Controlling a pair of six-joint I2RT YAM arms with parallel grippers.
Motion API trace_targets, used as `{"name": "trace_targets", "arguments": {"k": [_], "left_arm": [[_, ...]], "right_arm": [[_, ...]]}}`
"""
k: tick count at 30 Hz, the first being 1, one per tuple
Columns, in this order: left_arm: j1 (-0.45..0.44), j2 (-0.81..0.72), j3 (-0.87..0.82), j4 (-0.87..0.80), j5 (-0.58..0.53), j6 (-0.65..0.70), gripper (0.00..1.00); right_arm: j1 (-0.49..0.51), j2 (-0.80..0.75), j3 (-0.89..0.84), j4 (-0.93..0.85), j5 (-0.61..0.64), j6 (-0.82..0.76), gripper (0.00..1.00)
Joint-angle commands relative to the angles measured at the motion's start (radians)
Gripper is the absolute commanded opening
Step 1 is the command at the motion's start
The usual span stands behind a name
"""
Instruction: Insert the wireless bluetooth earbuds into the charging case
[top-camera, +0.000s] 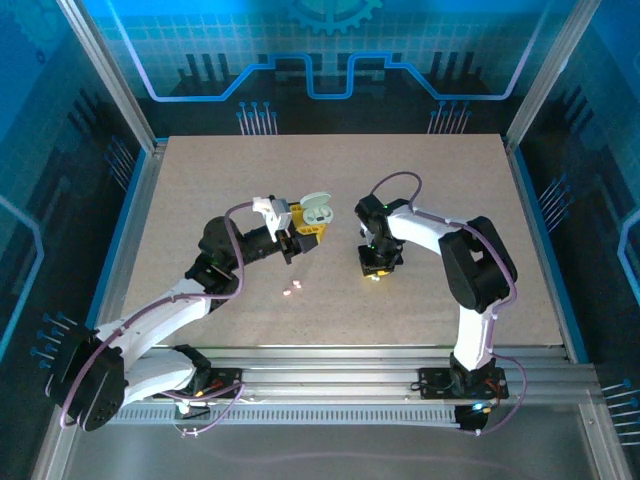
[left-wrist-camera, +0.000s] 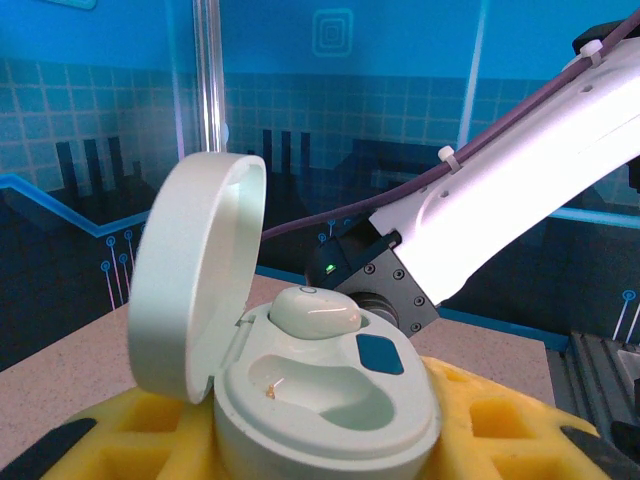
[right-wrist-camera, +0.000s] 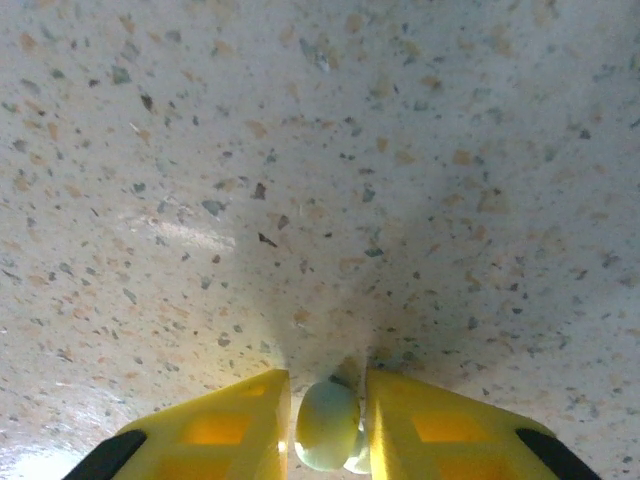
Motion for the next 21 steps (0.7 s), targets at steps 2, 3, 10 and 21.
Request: {"name": "trace_targets", "arguments": {"k": [2, 3, 10, 21], "left_arm": [[-0.008, 0.006, 0.001, 0.032, 0.002, 0.013, 0.26], [-0.007, 0.008, 0.001, 0.031, 0.002, 0.012, 0.26], [-0.008, 0.005, 0.0, 0.029, 0.002, 0.014, 0.26], [-0.008, -0.001, -0.011, 0.003, -0.043, 0.04, 0.26]], "right_arm": [[0.002, 0.029, 0.039, -0.057, 0.001, -0.027, 0.27], [0.005, 0.031, 0.042, -0.059, 0.004, -0.03, 0.27], [0.006, 0.031, 0.04, -0.051, 0.006, -0.018, 0.21], [-0.071, -0.291, 0.002, 0.021, -0.25, 0.033, 0.2]]}}
